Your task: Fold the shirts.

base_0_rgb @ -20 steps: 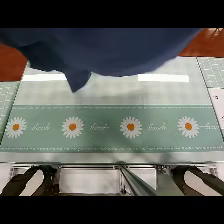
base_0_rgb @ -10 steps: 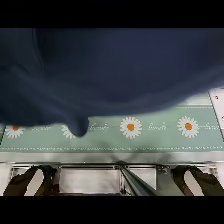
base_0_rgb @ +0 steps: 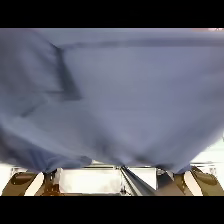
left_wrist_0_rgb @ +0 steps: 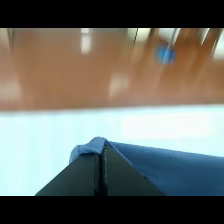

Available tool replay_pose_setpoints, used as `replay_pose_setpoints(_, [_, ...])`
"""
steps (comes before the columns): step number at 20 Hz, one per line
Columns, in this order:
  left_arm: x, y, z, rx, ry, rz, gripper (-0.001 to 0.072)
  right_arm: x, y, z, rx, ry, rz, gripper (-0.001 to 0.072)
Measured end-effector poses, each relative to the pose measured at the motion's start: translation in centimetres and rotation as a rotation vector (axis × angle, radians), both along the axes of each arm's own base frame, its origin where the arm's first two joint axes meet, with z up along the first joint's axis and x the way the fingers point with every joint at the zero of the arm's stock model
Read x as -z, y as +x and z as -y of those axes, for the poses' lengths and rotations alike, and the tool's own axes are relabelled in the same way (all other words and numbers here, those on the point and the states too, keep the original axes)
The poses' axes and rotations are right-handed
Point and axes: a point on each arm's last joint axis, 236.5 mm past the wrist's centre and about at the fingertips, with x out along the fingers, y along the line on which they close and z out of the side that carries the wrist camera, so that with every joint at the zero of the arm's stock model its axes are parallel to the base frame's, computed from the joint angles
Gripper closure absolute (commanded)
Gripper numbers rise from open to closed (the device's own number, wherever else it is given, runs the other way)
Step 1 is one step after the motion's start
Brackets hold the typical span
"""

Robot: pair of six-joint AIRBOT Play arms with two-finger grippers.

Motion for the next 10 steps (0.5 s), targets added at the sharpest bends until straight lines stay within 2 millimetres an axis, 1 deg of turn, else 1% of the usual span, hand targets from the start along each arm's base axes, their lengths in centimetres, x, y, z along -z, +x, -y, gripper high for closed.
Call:
replay_pose_setpoints(2, [6.0,4.5,-0.6,-0.019,-0.013,-0.152,0.0694,4.5,3.8,-0.1,-0.038,0.043,-0.109,0.0688])
replay_pose_setpoints(4, [11.7,8.8,-0.7,-0.023,-0.03,-0.283,0.0694,8.9,7.6,0.4,-0.053,0.08,-0.205,0.0688])
replay_pose_setpoints(6, [16.7,13.3,-0.7,-0.027,-0.056,-0.377,0.0694,13.6,12.0,0.8,-0.07,0.127,-0.294,0.0688])
replay_pose_setpoints(7, [18.8,15.4,-0.6,-0.028,-0.072,-0.409,0.0694,16.1,14.3,1.1,-0.074,0.154,-0.335,0.0688])
replay_pose_setpoints(8, [20.7,18.0,-0.5,-0.029,-0.092,-0.423,0.0694,18.3,16.5,1.3,-0.076,0.184,-0.365,0.0688])
replay_pose_setpoints(10, [24.0,22.5,-0.3,-0.036,-0.131,-0.452,0.0694,23.1,21.0,1.6,-0.077,0.248,-0.427,0.0688])
